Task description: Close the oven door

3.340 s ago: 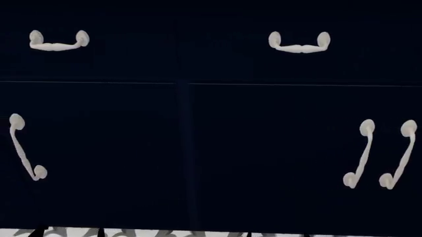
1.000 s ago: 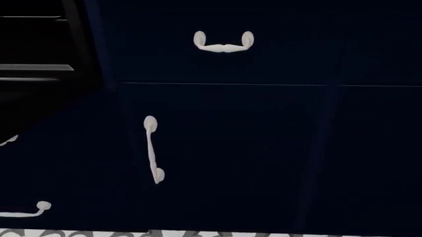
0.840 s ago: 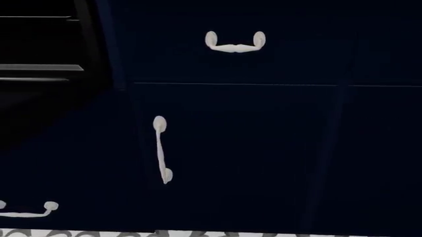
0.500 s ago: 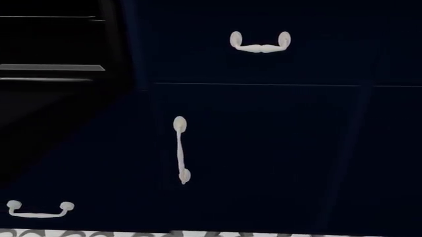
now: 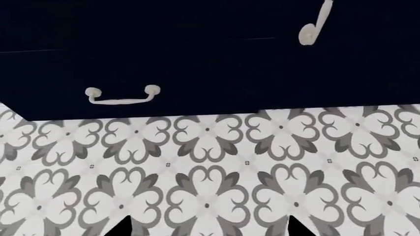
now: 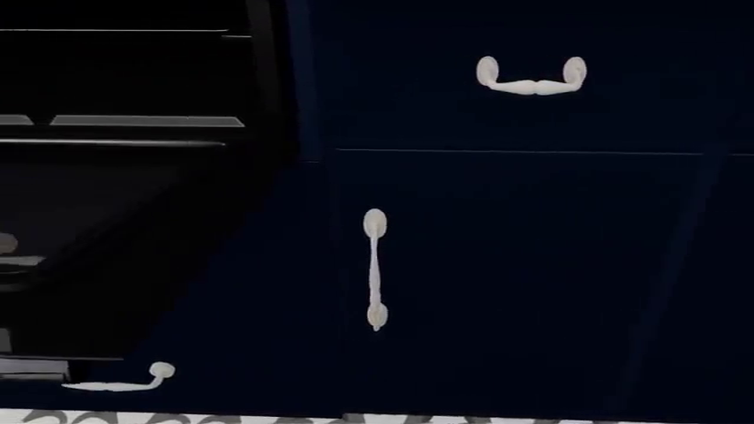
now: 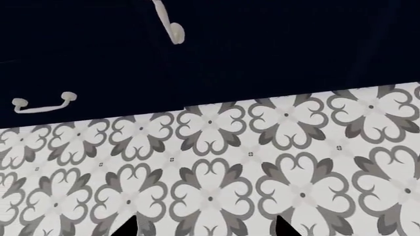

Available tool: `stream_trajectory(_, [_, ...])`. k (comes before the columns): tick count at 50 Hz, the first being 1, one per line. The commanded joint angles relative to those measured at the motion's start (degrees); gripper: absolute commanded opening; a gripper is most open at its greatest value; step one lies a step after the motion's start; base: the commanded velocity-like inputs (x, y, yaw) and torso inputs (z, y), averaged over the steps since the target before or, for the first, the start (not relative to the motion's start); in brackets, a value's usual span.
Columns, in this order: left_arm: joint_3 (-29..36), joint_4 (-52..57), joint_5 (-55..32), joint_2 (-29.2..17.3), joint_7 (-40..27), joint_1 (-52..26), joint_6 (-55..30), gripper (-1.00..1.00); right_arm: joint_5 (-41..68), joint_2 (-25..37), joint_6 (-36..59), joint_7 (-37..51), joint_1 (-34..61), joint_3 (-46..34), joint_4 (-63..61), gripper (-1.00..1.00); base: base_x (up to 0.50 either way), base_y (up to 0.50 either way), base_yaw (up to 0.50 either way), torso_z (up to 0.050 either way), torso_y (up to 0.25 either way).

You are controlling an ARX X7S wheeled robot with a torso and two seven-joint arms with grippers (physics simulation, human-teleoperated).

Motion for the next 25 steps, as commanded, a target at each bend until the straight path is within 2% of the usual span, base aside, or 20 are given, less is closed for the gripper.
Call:
stream_trajectory(1, [0.5, -0.7, 0.3, 0.0, 0.2, 0.1, 1.0, 1.0, 0.0, 0.1, -0.3, 0.1, 0.0, -0.3, -0.1, 1.0, 0.0, 0.23, 0.0, 0.0, 0.0])
stream_trajectory(11, [0.6, -0.5, 0.4, -0.1, 0.0, 0.2, 1.4, 1.0, -0.1, 0.2, -0.7, 0.1, -0.1, -0.6, -0.2, 1.0, 0.0, 0.23, 0.0, 0.0, 0.0])
stream_trajectory(12, [0.0, 2.6, -0.8, -0.7, -1.1, 0.0, -1.5, 1.0, 0.0, 0.2, -0.7, 0.1, -0.1, -0.6, -0.2, 1.0, 0.0, 0.23, 0.0, 0.0, 0.0])
stream_trajectory(13, [0.7, -0.1, 0.4, -0.2, -0.1, 0.2, 1.3, 1.0, -0.1, 0.3, -0.7, 0.1, -0.2, -0.6, -0.3, 1.0, 0.0, 0.23, 0.0, 0.0, 0.0])
stream_trajectory(21, [0.9, -0.6, 0.5, -0.2, -0.3, 0.1, 1.5, 1.0, 0.1, 0.4, -0.8, 0.1, -0.2, -0.7, -0.5, 1.0, 0.0, 0.23, 0.0, 0.0, 0.0])
stream_trajectory(23, [0.0, 3.6, -1.2, -0.9, -1.8, 0.0, -2.4, 1.0, 0.2, 0.4, -0.9, 0.2, -0.3, -0.7, -0.6, 1.0, 0.0, 0.23, 0.0, 0.0, 0.0])
stream_trajectory(25, [0.9, -0.4, 0.4, -0.3, -0.3, 0.2, 1.5, 1.0, 0.1, 0.4, -0.9, 0.3, -0.3, -0.8, -0.6, 1.0, 0.0, 0.23, 0.0, 0.0, 0.0])
